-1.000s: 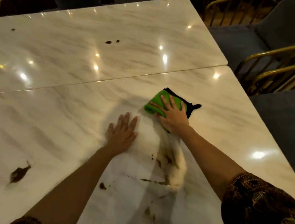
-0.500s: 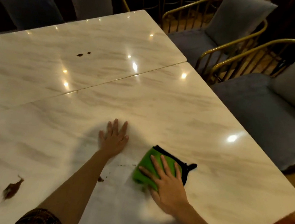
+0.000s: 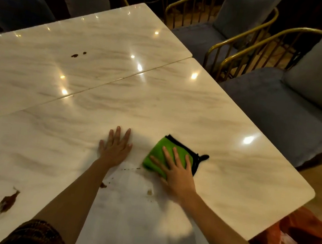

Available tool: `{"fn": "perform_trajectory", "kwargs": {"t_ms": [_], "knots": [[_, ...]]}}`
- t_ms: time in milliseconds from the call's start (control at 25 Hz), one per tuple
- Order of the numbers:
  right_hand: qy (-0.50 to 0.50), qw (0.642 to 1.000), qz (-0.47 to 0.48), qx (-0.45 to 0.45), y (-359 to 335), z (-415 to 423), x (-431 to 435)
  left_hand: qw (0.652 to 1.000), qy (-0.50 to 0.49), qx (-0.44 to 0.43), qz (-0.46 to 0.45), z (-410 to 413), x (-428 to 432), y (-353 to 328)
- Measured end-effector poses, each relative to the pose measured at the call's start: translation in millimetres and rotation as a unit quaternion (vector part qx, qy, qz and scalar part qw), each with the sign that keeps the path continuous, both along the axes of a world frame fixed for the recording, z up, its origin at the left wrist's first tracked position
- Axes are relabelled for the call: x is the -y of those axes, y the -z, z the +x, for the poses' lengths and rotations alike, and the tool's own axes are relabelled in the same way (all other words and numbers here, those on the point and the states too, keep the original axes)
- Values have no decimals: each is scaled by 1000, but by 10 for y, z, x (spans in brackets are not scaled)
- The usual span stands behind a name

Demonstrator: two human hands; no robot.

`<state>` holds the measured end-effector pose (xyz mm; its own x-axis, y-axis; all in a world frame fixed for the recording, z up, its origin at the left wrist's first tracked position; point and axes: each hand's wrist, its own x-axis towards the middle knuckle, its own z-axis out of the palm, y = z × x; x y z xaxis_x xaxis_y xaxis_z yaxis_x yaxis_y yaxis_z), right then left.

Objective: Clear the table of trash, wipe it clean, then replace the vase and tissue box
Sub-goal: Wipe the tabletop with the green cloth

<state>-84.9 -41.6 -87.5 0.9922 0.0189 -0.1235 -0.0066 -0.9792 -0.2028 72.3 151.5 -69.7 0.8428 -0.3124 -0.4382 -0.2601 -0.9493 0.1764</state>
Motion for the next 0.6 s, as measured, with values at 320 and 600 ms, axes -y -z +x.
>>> {"fn": "perform_trajectory", "kwargs": {"t_ms": [320,600], "knots": [[216,975,-29,36,27,-416,847,990,129,47,-2,-202,547,-42],[299,954,-16,-14,-48,351,1278,985,168,-17,20,-161,843,38]]}}
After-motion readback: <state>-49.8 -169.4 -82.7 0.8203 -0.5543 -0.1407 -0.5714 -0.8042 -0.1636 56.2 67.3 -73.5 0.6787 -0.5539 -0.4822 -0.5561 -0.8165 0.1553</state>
